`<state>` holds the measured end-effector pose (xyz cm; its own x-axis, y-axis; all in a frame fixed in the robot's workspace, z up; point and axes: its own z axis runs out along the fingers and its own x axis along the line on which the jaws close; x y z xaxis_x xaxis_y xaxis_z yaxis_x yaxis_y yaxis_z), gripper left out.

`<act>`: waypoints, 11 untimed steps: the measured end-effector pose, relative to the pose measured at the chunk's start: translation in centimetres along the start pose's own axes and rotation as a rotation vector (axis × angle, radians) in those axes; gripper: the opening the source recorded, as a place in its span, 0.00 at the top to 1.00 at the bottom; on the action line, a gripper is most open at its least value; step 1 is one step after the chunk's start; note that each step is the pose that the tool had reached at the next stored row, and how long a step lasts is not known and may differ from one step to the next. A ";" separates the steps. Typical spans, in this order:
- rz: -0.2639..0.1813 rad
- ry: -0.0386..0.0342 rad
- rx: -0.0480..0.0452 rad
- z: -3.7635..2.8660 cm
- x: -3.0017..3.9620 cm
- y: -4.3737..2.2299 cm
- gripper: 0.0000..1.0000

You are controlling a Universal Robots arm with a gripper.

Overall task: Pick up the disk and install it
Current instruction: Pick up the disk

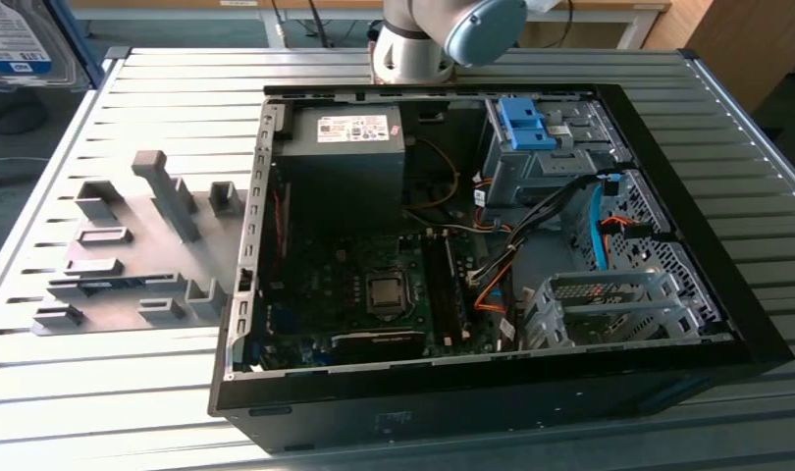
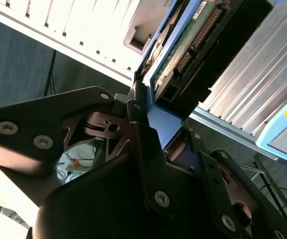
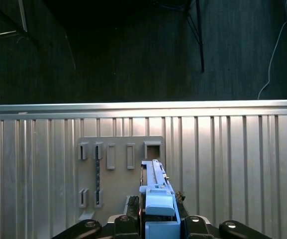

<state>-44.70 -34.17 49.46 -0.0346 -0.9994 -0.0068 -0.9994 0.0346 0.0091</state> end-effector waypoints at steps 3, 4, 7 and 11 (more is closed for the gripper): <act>0.000 0.0001 0.0000 0.00 0.32 -0.01 0.64; 0.000 0.0000 0.0000 0.00 0.32 -0.01 0.64; 0.000 0.0001 0.0000 -0.01 0.34 -0.23 0.64; 0.000 0.0001 0.0000 -0.01 0.30 -1.05 0.64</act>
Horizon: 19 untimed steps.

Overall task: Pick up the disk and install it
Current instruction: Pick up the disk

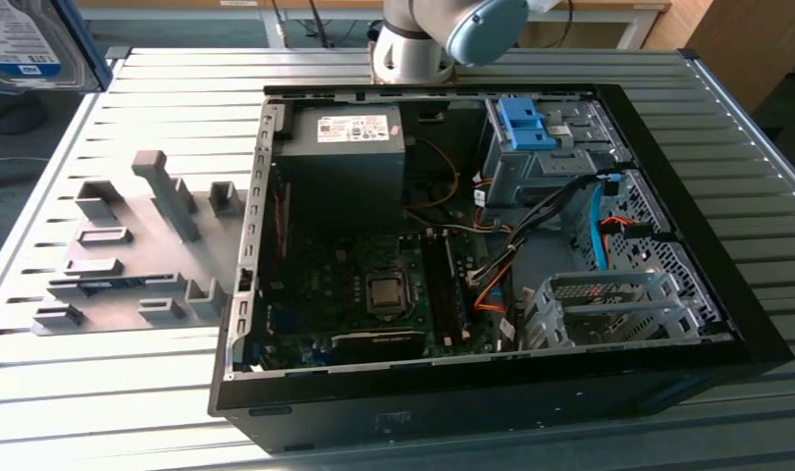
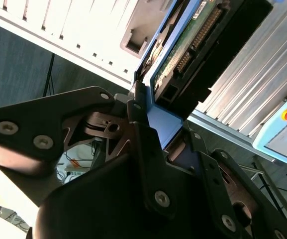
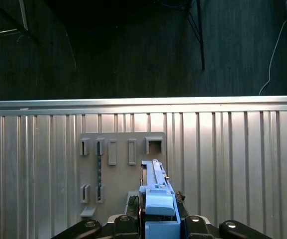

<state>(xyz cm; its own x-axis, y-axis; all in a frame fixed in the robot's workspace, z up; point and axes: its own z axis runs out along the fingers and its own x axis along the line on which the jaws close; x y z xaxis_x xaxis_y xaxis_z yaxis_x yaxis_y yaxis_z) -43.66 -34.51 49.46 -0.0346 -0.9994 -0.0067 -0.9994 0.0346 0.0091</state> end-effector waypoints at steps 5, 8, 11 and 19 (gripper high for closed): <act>0.000 0.0000 0.0001 -0.01 -0.05 -1.58 0.64; 0.000 0.0001 -0.0001 -0.03 -0.09 -2.66 0.64; 0.000 0.0000 0.0000 -0.03 -0.13 -3.71 0.64; 0.000 0.0000 0.0000 -0.06 -0.24 -6.89 0.64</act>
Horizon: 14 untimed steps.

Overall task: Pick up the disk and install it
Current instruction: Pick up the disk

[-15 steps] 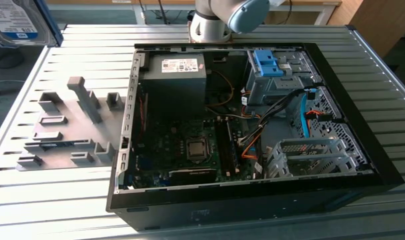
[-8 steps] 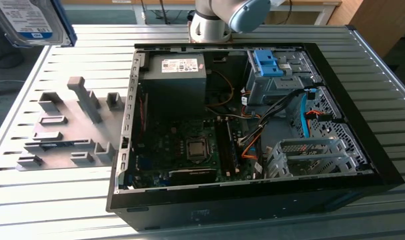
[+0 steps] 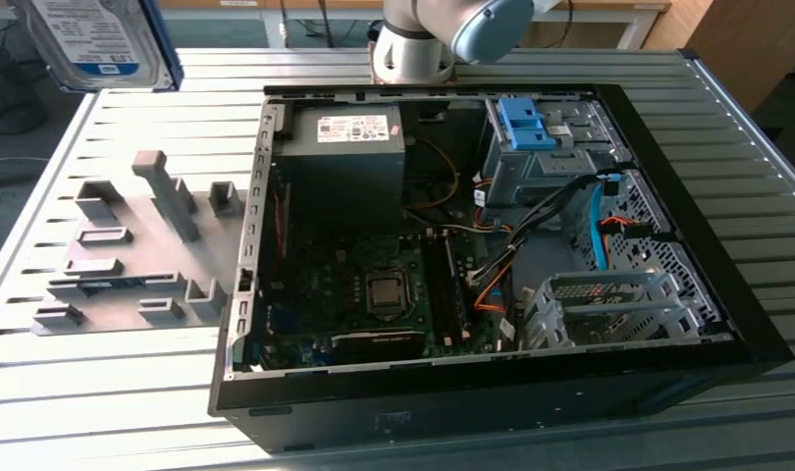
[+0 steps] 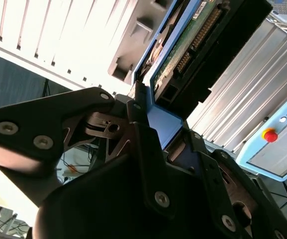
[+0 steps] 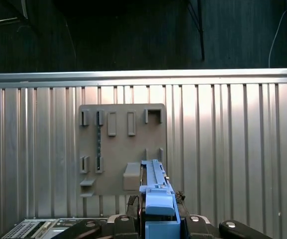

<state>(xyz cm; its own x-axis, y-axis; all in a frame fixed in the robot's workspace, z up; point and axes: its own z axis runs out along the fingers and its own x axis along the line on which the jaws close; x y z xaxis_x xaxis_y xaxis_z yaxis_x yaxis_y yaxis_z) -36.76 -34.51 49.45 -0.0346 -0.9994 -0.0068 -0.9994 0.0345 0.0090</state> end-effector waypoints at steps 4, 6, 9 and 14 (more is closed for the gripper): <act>0.000 0.0000 0.0000 -0.02 -0.06 -1.83 0.64; 0.000 0.0001 -0.0002 -0.03 -0.10 -2.73 0.64; 0.000 -0.0001 0.0001 -0.03 -0.14 -4.10 0.64; 0.000 0.0001 -0.0001 -0.06 -0.22 -6.39 0.64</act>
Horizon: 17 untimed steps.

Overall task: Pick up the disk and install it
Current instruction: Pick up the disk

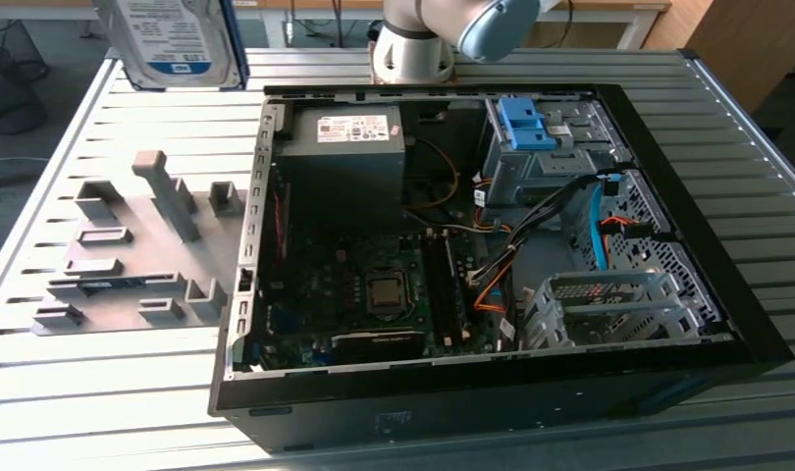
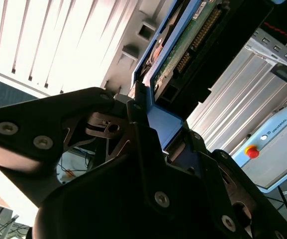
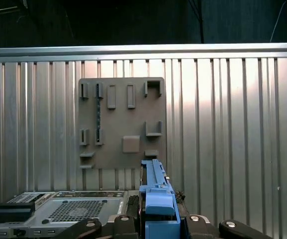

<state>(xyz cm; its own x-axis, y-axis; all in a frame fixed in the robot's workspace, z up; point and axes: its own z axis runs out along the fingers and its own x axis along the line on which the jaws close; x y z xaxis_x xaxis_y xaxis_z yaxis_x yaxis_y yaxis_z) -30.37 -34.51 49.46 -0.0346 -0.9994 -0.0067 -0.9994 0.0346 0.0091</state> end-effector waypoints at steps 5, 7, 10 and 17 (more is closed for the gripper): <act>0.000 0.0000 0.0000 -0.02 -0.08 -2.25 0.64; 0.000 0.0000 0.0000 -0.03 -0.11 -3.18 0.64; 0.000 -0.0001 0.0001 -0.04 -0.16 -4.54 0.64; 0.000 -0.0001 0.0001 -0.06 -0.26 -7.70 0.64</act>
<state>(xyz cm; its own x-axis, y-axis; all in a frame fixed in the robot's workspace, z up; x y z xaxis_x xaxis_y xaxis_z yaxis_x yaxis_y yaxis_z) -22.66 -34.51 49.45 -0.0347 -0.9994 -0.0068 -0.9994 0.0346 0.0090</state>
